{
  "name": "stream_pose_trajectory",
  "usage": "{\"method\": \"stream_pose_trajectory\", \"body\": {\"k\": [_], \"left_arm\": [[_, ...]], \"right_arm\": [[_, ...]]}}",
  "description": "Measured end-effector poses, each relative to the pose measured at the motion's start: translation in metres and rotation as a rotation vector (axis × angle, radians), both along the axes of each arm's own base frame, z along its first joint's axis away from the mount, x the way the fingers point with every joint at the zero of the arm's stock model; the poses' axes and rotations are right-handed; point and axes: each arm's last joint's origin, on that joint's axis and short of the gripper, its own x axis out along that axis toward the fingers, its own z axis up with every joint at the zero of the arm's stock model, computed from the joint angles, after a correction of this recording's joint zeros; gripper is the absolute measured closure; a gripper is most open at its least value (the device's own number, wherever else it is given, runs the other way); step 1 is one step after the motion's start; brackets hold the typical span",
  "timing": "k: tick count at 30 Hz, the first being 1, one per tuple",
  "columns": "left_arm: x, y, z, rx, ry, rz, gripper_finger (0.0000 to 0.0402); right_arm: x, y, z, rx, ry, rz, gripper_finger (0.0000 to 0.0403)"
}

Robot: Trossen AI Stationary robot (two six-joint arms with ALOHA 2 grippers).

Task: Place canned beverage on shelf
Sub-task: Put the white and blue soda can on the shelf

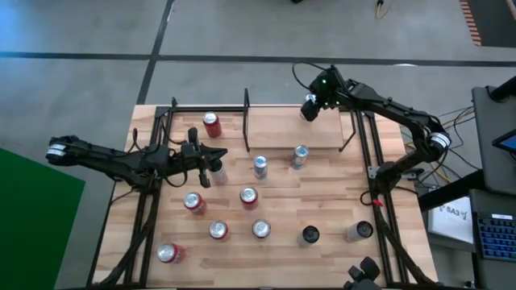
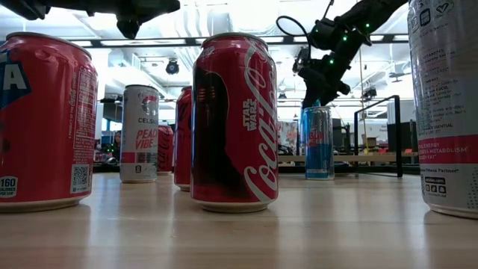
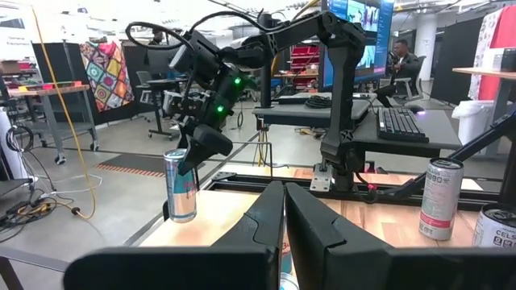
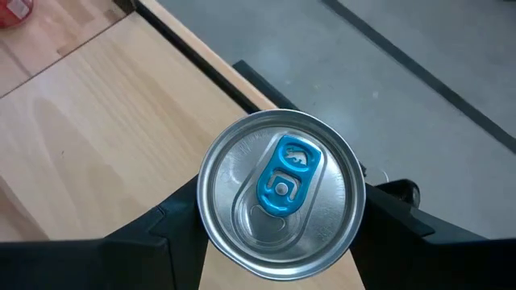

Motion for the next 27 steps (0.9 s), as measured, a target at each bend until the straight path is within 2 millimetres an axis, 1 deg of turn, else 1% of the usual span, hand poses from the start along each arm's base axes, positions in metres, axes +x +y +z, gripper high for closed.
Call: {"method": "stream_pose_trajectory", "body": {"k": [8,23,27], "left_arm": [[0.000,0.000,0.000,0.000,0.001,0.000,0.0402],[0.000,0.000,0.000,0.000,0.001,0.000,0.0402],[0.000,0.000,0.000,0.000,0.001,0.000,0.0402]], "right_arm": [[-0.002,0.002,-0.007,-0.001,0.000,-0.001,0.0177],[-0.001,0.001,-0.009,0.001,-0.001,-0.004,0.0177],[-0.001,0.001,-0.013,-0.008,0.022,0.020,0.0177]]}}
